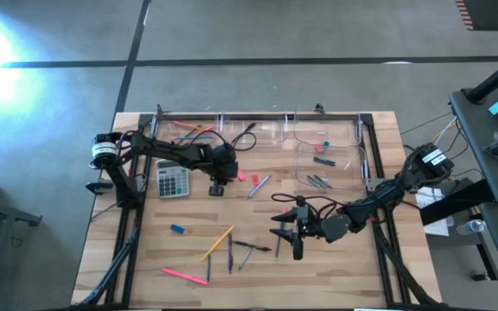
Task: Sort crayons/erasers/pens/pencils in bins
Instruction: Put the red crayon into the bottom transparent bin
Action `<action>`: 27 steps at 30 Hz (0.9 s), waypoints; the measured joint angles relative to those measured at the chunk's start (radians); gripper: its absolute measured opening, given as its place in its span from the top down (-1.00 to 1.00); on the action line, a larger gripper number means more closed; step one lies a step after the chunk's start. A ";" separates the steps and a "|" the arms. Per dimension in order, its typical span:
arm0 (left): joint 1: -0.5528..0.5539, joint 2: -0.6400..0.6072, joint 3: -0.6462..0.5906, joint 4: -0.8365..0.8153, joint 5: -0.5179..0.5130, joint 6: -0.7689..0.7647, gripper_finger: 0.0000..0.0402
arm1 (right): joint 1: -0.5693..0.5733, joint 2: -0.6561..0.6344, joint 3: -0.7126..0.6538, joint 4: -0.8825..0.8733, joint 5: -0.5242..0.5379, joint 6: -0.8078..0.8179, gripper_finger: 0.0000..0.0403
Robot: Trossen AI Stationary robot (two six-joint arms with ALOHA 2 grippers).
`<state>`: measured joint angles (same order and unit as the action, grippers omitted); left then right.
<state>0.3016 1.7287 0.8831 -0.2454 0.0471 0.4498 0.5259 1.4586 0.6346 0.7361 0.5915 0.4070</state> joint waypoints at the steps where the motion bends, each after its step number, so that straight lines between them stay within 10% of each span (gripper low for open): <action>1: 0.000 0.000 -0.001 0.001 0.001 0.000 0.59 | 0.000 0.000 0.000 0.000 0.000 -0.006 0.13; 6: -0.002 -0.003 0.004 0.003 0.003 -0.001 0.93 | 0.000 0.000 0.000 0.000 0.002 -0.014 0.13; 21: -0.007 -0.243 0.044 0.047 -0.011 -0.064 0.98 | 0.070 -0.210 -0.001 -0.157 0.024 -0.234 0.13; 27: -0.023 -0.291 0.082 0.432 0.243 -0.156 0.99 | 0.157 -0.365 -0.003 -0.288 0.176 -0.353 0.13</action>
<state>0.2790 1.4374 0.9646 0.1868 0.2898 0.2939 0.6828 1.0941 0.6312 0.4477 0.7673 0.0540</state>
